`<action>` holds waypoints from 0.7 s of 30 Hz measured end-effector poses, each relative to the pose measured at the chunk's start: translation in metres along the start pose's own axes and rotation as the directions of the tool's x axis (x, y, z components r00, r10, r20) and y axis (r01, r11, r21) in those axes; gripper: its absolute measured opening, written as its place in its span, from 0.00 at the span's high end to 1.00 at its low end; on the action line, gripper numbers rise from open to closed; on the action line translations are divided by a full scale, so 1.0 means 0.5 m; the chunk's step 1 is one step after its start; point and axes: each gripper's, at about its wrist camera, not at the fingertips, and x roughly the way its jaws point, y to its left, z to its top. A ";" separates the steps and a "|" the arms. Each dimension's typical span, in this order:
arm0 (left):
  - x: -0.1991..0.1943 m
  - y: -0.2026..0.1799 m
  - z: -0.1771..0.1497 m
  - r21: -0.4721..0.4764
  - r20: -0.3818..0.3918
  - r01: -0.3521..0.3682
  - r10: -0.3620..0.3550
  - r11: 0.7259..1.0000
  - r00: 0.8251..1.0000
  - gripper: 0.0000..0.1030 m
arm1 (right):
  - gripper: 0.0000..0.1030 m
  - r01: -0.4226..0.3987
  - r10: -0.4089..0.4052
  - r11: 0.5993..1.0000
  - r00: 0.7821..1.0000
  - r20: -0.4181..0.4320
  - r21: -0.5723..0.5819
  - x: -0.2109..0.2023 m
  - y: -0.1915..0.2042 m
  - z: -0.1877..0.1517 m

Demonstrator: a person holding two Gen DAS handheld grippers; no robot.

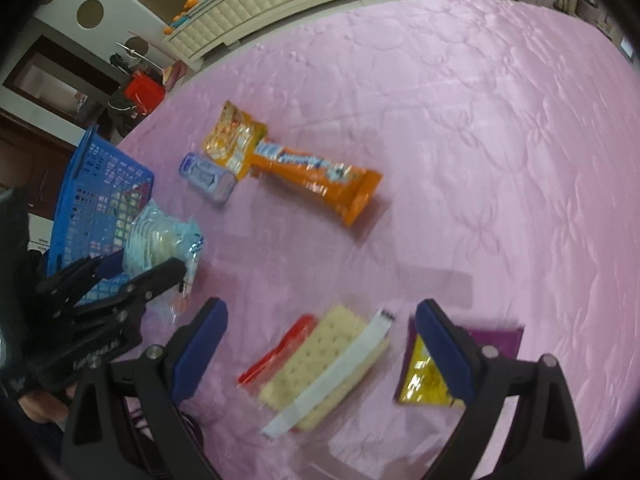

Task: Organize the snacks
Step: 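Grasp the white cracker pack with the right gripper while the left holds the striped bag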

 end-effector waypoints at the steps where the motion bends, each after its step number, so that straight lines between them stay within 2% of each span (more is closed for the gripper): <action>1: -0.009 0.002 -0.019 0.001 0.002 0.001 -0.001 1.000 1.000 0.44 | 0.06 0.011 -0.011 1.000 1.000 0.001 0.008 -0.002 0.000 -0.006; 7: -0.045 0.010 -0.049 -0.005 0.010 -0.008 0.008 1.000 1.000 0.44 | 0.06 0.051 -0.049 0.996 0.998 -0.029 0.077 -0.002 0.010 -0.033; 12: -0.048 0.027 -0.083 -0.003 0.008 0.012 -0.012 1.000 1.000 0.44 | 0.06 0.049 -0.037 0.989 0.996 -0.081 0.141 0.016 0.015 -0.050; 15: -0.050 0.031 -0.100 0.004 0.008 0.026 -0.026 1.000 1.000 0.44 | 0.06 0.102 -0.091 0.986 0.992 -0.088 0.129 0.021 0.028 -0.054; 19: -0.052 0.035 -0.116 0.024 0.019 0.017 -0.018 1.000 1.000 0.44 | 0.06 0.127 -0.114 0.985 0.988 -0.108 0.121 0.038 0.045 -0.049; 21: -0.052 0.040 -0.123 0.034 0.021 0.012 -0.013 0.999 1.000 0.44 | 0.09 0.164 -0.152 0.982 0.981 -0.123 0.089 0.046 0.055 -0.050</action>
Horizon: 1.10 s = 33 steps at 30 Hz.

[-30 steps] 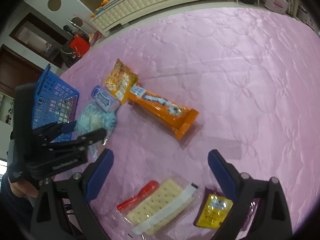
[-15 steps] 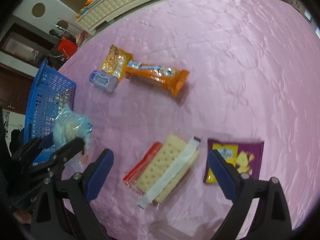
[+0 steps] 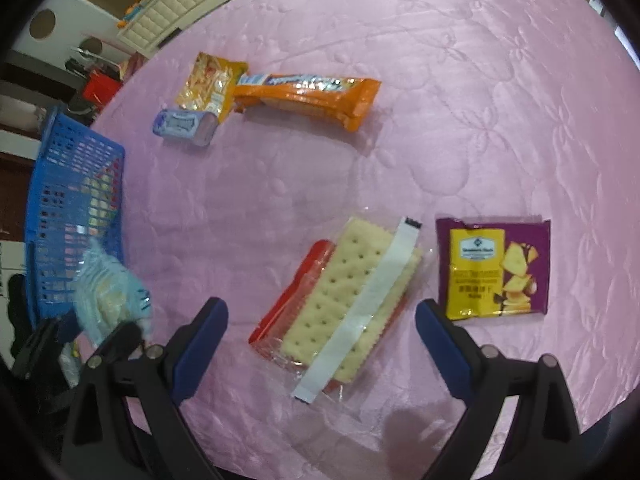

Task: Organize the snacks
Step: 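Grasp the white cracker pack with the right gripper while the left holds the striped bag, then carry the striped bag and cracker pack over the blue basket with both grippers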

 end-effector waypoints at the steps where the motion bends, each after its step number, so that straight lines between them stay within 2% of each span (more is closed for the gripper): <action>1: 0.001 0.001 -0.003 0.001 0.000 0.005 -0.005 1.000 1.000 0.44 | 0.17 0.016 -0.016 1.000 1.000 -0.006 -0.010 0.007 0.002 0.004; 2: -0.001 0.001 -0.008 0.001 0.002 0.008 -0.008 1.000 1.000 0.44 | 0.26 0.032 -0.032 0.999 0.999 -0.011 -0.013 0.011 0.001 0.002; 3: 0.000 0.000 -0.010 0.002 0.004 0.006 -0.007 1.000 1.000 0.44 | 0.30 0.032 -0.032 0.999 0.999 -0.005 -0.013 0.012 0.005 0.002; 8: -0.009 0.002 -0.022 -0.005 0.007 0.018 -0.018 1.000 1.000 0.44 | 0.42 0.045 -0.043 0.998 0.999 0.024 -0.055 0.004 0.007 -0.015; 10: -0.016 0.003 -0.024 -0.014 0.010 0.032 -0.031 0.999 0.999 0.44 | 0.45 0.027 -0.024 0.997 0.999 0.034 -0.072 -0.004 0.012 -0.022; 17: -0.069 -0.003 -0.024 -0.017 0.055 0.048 -0.047 0.999 0.997 0.44 | 0.46 0.011 0.005 0.989 0.994 0.108 -0.148 -0.072 0.040 -0.056; 23: -0.128 -0.013 -0.032 -0.004 0.100 0.054 -0.053 0.999 0.994 0.44 | 0.46 -0.030 0.068 0.976 0.983 0.171 -0.214 -0.142 0.064 -0.081; 27: -0.186 -0.006 -0.026 -0.019 0.149 0.086 -0.082 0.996 0.985 0.44 | 0.46 -0.044 0.095 0.968 0.975 0.201 -0.246 -0.184 0.077 -0.096; 33: -0.264 0.031 -0.012 -0.027 0.211 0.070 -0.062 0.997 0.975 0.44 | 0.46 -0.059 0.137 0.952 0.960 0.244 -0.301 -0.241 0.153 -0.081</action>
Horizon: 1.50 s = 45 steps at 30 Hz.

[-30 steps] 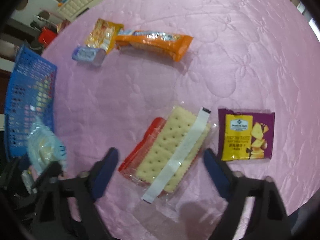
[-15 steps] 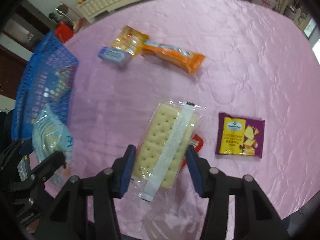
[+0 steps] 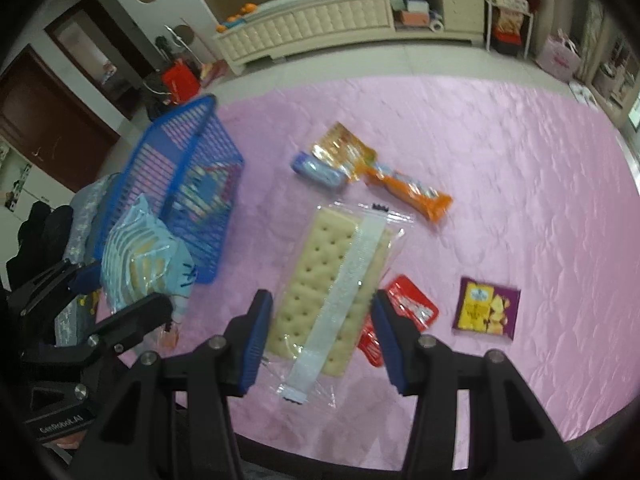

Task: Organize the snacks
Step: 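Carry the striped bag and cracker pack over the blue basket with both grippers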

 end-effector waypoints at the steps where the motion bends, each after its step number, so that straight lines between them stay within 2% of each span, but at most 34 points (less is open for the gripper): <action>1: -0.009 0.009 0.005 -0.005 0.008 -0.006 0.006 1.000 1.000 0.44 | 0.46 -0.007 0.007 1.000 1.000 0.010 -0.014 0.002 0.015 0.013; 9: -0.070 0.128 0.024 -0.070 0.044 -0.078 0.081 0.995 0.996 0.44 | 0.46 -0.031 0.041 0.987 0.997 0.064 -0.161 -0.010 0.147 0.094; 18: -0.080 0.267 -0.003 -0.179 0.032 -0.120 0.128 0.976 0.991 0.44 | 0.46 -0.081 0.084 0.949 0.996 -0.003 -0.304 0.083 0.288 0.137; 23: -0.051 0.325 -0.024 -0.231 0.004 -0.125 0.130 0.965 0.992 0.44 | 0.46 -0.082 0.066 0.926 0.996 -0.054 -0.369 0.144 0.354 0.135; 32: 0.011 0.392 -0.054 -0.267 -0.038 -0.105 0.099 0.958 0.994 0.44 | 0.46 -0.078 0.034 0.918 0.992 -0.120 -0.388 0.218 0.393 0.145; 38: 0.020 0.391 -0.033 -0.242 -0.016 -0.074 0.073 0.967 0.997 0.44 | 0.46 -0.059 0.014 0.928 0.992 -0.123 -0.369 0.235 0.376 0.159; 42: 0.043 0.387 -0.028 -0.220 -0.036 -0.089 0.083 0.972 0.996 0.44 | 0.46 -0.049 0.004 0.932 0.992 -0.126 -0.358 0.234 0.367 0.158; 45: 0.061 0.386 -0.035 -0.229 -0.062 -0.078 0.065 0.970 0.996 0.42 | 0.46 -0.045 0.000 0.933 0.992 -0.125 -0.356 0.232 0.363 0.157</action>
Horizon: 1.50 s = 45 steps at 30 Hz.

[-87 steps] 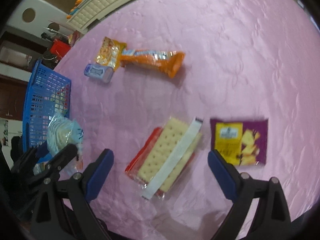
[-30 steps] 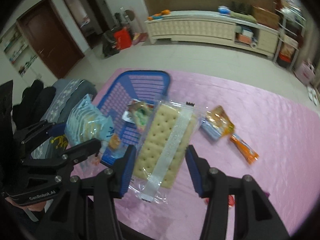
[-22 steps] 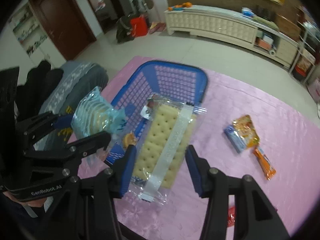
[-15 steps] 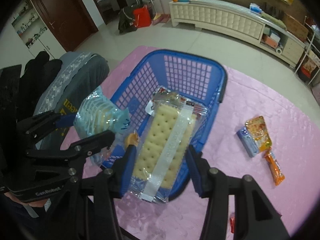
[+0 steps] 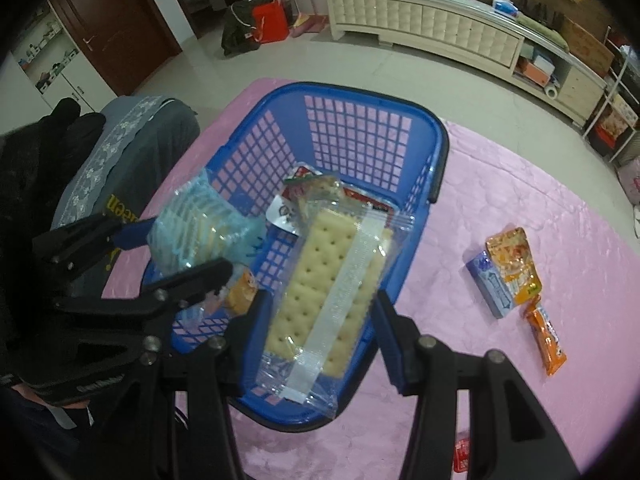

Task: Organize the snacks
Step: 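Carry the striped bag and cracker pack over the blue basket with both grippers, then open both grippers to drop the two packs into the basket, then withdraw both grippers from the basket toward the remaining snacks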

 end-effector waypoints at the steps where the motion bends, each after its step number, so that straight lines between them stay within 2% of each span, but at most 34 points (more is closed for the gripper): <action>1: 0.006 0.004 -0.002 -0.002 -0.012 -0.002 0.002 1.000 1.000 0.40 | 0.46 -0.001 0.001 1.000 1.000 0.000 0.001 0.001 0.000 0.000; 4: 0.009 -0.001 -0.009 0.026 -0.017 -0.036 0.036 0.999 0.999 0.31 | 0.46 -0.003 0.003 1.000 1.000 0.003 0.004 -0.001 0.001 -0.005; 6: -0.004 -0.001 -0.012 0.041 -0.003 -0.055 0.055 0.998 0.998 0.28 | 0.46 -0.008 0.007 1.000 1.000 0.005 0.006 -0.003 0.000 -0.009; 12: -0.059 0.020 -0.020 -0.004 0.043 -0.039 0.039 0.999 0.998 0.24 | 0.46 -0.021 0.021 1.000 0.999 0.025 0.013 -0.023 0.009 -0.012; 21: -0.117 0.049 -0.057 -0.028 0.083 -0.067 0.069 0.997 0.994 0.24 | 0.46 -0.025 0.026 0.999 0.999 0.023 -0.043 -0.015 0.066 -0.002; 30: -0.114 0.085 -0.083 -0.051 0.084 -0.092 0.096 0.995 0.992 0.24 | 0.46 0.004 -0.006 0.996 1.000 -0.020 -0.088 0.049 0.110 0.005; 33: -0.101 0.104 -0.086 -0.087 0.075 -0.076 0.082 0.993 0.994 0.24 | 0.40 0.004 -0.008 0.996 0.999 -0.036 -0.092 0.070 0.114 0.005; 34: -0.099 0.108 -0.087 -0.095 0.072 -0.075 0.082 0.993 0.994 0.24 | 0.31 0.000 -0.004 0.996 0.999 -0.053 -0.093 0.078 0.114 0.004; 36: -0.096 0.110 -0.092 -0.100 0.066 -0.078 0.084 0.992 0.994 0.24 | 0.22 -0.004 -0.003 0.995 0.998 -0.068 -0.097 0.084 0.112 -0.002; 45: -0.127 0.046 -0.105 -0.058 0.082 -0.057 0.062 0.997 0.995 0.24 | 0.19 -0.014 0.014 0.998 1.000 0.001 -0.067 -0.005 0.079 -0.050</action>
